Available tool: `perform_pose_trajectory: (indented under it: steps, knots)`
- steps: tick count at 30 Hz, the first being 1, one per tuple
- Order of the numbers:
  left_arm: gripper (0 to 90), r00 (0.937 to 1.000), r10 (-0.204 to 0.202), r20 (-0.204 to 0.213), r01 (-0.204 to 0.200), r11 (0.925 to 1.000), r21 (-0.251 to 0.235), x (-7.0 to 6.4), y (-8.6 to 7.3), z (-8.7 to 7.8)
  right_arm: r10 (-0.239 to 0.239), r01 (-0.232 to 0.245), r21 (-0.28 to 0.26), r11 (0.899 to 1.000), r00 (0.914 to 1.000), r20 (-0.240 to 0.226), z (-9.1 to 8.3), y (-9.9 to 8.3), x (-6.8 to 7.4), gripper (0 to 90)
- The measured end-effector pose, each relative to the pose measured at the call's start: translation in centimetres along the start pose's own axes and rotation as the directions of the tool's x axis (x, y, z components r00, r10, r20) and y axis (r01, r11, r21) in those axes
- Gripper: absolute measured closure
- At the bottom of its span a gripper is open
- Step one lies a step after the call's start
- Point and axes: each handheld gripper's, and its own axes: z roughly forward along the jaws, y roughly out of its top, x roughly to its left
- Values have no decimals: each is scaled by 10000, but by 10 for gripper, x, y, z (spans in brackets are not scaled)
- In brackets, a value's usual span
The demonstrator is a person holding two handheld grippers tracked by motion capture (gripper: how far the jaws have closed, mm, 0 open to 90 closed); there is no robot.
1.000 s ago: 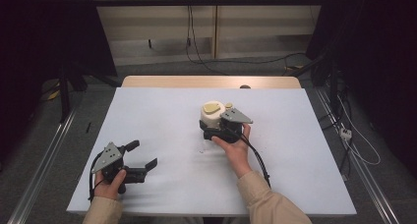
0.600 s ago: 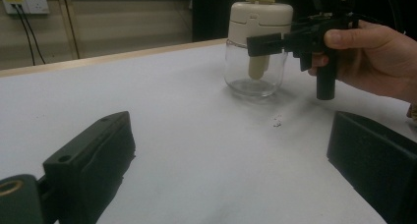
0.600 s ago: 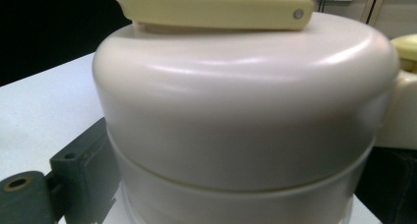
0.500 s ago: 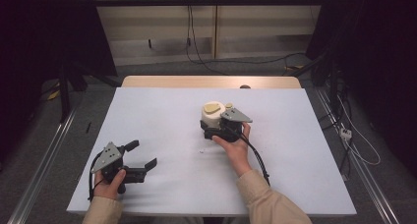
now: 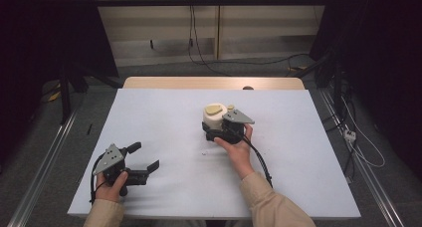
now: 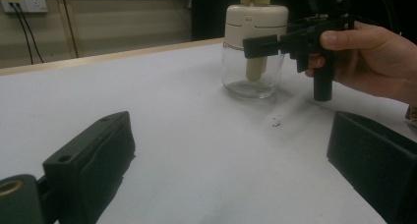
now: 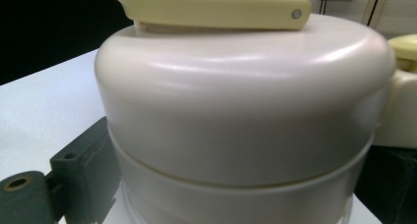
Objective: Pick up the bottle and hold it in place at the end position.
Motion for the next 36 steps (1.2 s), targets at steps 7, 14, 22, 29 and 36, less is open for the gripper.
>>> perform_pose_trajectory:
  steps: [7, 14, 22, 29, 36]
  knots:
    - [34, 10000, 28, -13, -28, 10000, 41, 1, 0, -1, -29, 29, -42, 10000, 10000, -58, 3, 3, 3, 57]
    - [33, 10000, 20, -3, -20, 10000, 21, 1, 0, -1, -76, 75, -18, 10000, 9999, -73, 3, 3, 5, 57]
    - [33, 10000, 12, 4, -12, 10000, 38, 0, -1, 0, -15, 15, -25, 10000, 10000, -53, 4, 2, 2, 57]
    - [33, 10000, -24, 11, 24, 10000, -3, 1, -1, 0, -3, 2, -40, 10000, 10000, -52, 4, 2, 3, 57]
    - [33, 10000, 17, 15, -17, 10000, 27, 1, -1, 0, -10, 10, -28, 10000, 10000, -81, 5, 1, 3, 58]
